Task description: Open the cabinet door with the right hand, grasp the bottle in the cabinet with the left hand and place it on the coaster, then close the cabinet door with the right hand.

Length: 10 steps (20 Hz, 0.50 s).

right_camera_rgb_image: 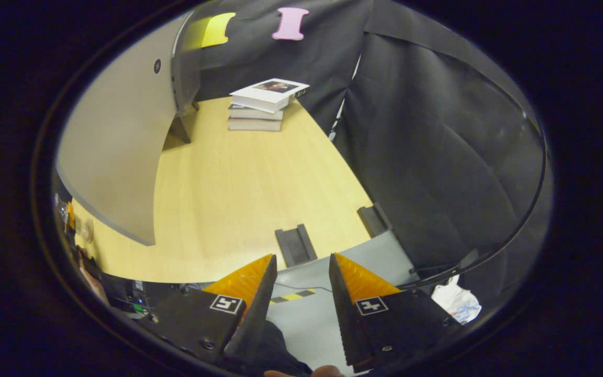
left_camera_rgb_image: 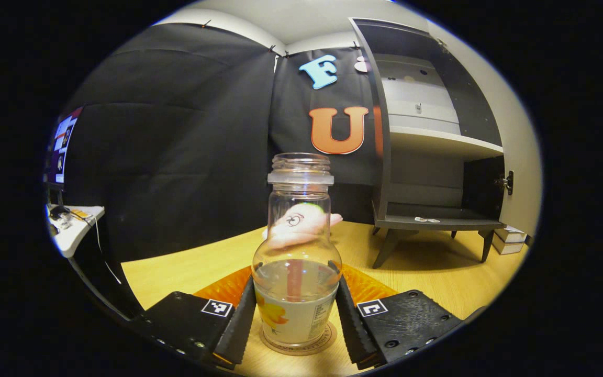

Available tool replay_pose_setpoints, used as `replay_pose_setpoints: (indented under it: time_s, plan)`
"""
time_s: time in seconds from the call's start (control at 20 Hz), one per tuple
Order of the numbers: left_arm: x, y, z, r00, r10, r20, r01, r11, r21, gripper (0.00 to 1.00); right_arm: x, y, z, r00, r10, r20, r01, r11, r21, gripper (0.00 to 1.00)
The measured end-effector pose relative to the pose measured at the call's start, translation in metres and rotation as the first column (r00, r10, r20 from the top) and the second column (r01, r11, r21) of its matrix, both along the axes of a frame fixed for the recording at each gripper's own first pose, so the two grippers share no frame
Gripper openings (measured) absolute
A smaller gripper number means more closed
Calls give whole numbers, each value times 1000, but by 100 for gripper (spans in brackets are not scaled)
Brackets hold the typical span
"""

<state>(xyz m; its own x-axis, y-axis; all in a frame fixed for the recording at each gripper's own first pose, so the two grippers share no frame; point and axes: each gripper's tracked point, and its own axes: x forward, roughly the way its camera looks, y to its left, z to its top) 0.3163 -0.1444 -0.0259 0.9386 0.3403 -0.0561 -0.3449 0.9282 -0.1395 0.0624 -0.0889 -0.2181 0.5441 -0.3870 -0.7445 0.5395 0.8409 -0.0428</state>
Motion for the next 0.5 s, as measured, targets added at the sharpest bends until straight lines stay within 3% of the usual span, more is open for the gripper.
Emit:
replay_pose_setpoints:
  time_s: [0.1,0.15,0.2,0.35,0.5]
  plan:
    - [2,2,-7,999,14,-37,-14,1000,1,73,9,10,6,1000,3,19,-3,1000,14,69]
    - [-4,5,-3,998,31,-49,-30,999,19,73,12,9,12,1000,26,11,-25,999,-23,65]
    - [0,5,-4,998,30,-55,-29,1000,10,75,14,8,16,998,59,1,-58,997,-58,68]
    - [2,-4,-7,999,-7,-48,5,999,-33,77,27,26,15,992,128,-2,-128,989,-77,64]
    - [3,-1,-9,997,27,-72,-27,1000,8,90,27,34,11,990,139,0,-139,988,-60,68]
